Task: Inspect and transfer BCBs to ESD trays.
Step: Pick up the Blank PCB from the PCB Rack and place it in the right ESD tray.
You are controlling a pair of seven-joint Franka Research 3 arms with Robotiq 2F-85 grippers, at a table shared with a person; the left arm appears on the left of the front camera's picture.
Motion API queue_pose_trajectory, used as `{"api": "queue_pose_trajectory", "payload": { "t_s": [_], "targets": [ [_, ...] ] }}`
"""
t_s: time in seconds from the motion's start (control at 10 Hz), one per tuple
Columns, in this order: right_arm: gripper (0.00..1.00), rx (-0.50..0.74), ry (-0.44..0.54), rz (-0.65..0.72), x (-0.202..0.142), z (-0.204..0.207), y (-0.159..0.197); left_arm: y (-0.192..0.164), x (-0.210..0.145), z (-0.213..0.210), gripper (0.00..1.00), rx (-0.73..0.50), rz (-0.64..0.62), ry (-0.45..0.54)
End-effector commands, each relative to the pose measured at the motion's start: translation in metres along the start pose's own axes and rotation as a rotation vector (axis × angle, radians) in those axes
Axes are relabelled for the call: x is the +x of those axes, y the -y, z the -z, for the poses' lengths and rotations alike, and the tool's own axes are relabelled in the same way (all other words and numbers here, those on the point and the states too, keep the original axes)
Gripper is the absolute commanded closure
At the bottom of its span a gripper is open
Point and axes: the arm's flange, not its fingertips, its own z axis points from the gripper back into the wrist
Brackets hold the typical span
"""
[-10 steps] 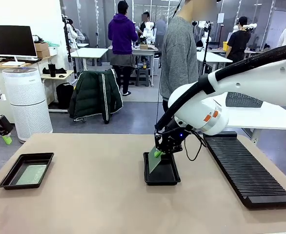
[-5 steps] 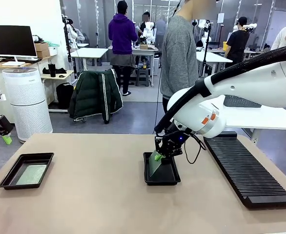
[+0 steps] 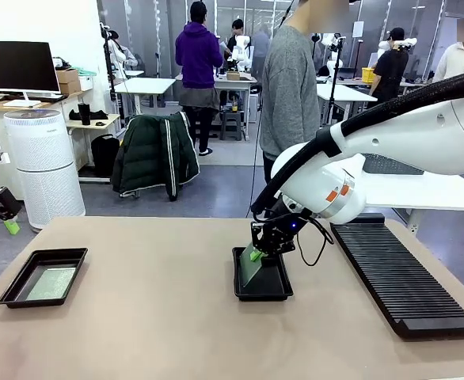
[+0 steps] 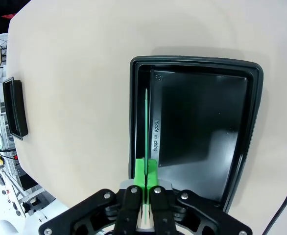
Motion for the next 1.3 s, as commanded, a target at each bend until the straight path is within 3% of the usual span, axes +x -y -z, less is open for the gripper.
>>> {"api": "queue_pose_trajectory", "payload": {
  "t_s": [0.0, 0.5, 1.0, 1.2],
  "targets": [
    [0.98, -0.010, 0.000, 0.026, 0.000, 0.000, 0.000, -0.002, 0.000, 0.002, 0.00, -0.002, 0.003, 0.014],
    [0.98, 0.000, 0.000, 0.005, 0.000, 0.000, 0.000, -0.002, 0.000, 0.002, 0.00, -0.002, 0.003, 0.014],
    [0.98, -0.019, 0.010, 0.080, 0.001, 0.014, 0.009, -0.002, 0.000, 0.002, 0.00, -0.002, 0.003, 0.014],
    [0.84, -0.032, 0.007, 0.095, 0.000, 0.015, 0.010, -0.002, 0.000, 0.002, 0.00, -0.002, 0.003, 0.014]
  ]
}}
